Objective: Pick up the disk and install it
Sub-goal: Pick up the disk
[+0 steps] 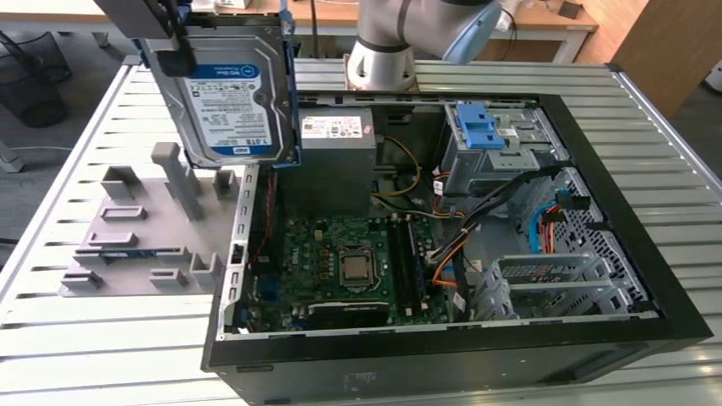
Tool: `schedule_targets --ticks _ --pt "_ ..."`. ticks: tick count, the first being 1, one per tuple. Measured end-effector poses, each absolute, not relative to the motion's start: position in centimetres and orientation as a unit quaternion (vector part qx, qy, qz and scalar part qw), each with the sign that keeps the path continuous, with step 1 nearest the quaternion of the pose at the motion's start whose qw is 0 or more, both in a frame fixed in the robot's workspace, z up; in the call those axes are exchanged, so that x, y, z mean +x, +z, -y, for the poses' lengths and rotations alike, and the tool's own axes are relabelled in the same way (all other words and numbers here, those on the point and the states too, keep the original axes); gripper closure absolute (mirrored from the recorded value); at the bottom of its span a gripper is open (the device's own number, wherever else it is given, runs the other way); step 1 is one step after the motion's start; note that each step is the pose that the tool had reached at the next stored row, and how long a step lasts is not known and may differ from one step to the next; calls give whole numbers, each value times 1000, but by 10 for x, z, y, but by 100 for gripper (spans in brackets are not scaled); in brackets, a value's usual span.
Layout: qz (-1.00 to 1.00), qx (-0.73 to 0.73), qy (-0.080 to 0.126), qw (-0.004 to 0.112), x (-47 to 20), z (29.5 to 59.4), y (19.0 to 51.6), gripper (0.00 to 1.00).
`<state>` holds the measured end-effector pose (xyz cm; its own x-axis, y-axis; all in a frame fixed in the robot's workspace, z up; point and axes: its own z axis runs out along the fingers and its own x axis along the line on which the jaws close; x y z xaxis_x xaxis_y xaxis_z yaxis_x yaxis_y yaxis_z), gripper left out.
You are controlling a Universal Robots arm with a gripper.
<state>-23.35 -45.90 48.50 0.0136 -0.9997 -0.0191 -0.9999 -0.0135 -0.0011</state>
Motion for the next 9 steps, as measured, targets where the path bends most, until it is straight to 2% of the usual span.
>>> schedule_targets --ticks 9 --pt "-701 -713 6 7 -217 459 484 64"
